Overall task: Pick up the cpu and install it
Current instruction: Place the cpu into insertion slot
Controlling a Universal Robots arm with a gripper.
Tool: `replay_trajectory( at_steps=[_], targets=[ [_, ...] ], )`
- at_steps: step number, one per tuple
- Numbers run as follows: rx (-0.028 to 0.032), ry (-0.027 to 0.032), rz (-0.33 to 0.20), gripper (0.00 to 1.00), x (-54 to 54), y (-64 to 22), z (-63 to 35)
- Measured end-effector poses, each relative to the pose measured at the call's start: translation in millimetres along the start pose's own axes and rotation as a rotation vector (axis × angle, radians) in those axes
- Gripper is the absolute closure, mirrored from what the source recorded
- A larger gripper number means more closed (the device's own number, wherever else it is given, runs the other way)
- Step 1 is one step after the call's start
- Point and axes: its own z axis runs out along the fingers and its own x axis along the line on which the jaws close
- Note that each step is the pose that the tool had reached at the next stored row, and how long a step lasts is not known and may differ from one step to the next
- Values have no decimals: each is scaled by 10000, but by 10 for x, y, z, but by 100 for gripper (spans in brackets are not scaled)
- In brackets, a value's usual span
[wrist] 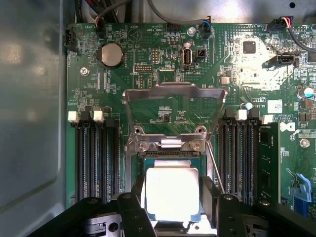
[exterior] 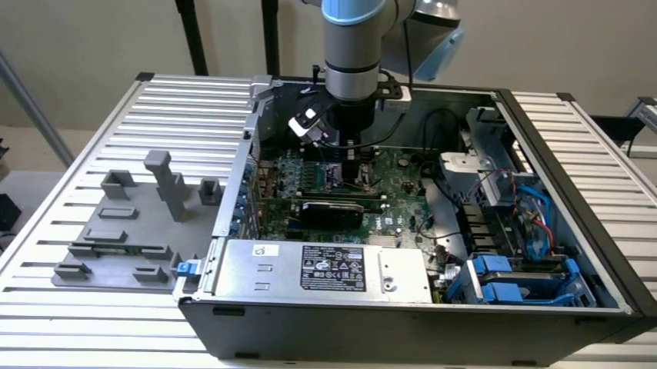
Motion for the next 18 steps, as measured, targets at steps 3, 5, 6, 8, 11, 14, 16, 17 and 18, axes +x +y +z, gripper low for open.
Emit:
replay_trajectory(
  at_steps=[3,5,6,8,11,14,16,17,18],
  targets=[
    [12,-8,17,45,8,-1,7],
    [14,-12,24,45,15,-1,10],
    [15,-13,25,45,17,0,13],
    [15,-18,31,45,18,1,17],
    [15,-35,38,45,19,3,25],
    [16,-46,38,45,19,4,31],
    [16,-47,39,45,19,4,34],
    [16,-48,39,45,19,4,36],
    [17,-47,39,45,19,4,38]
  ],
)
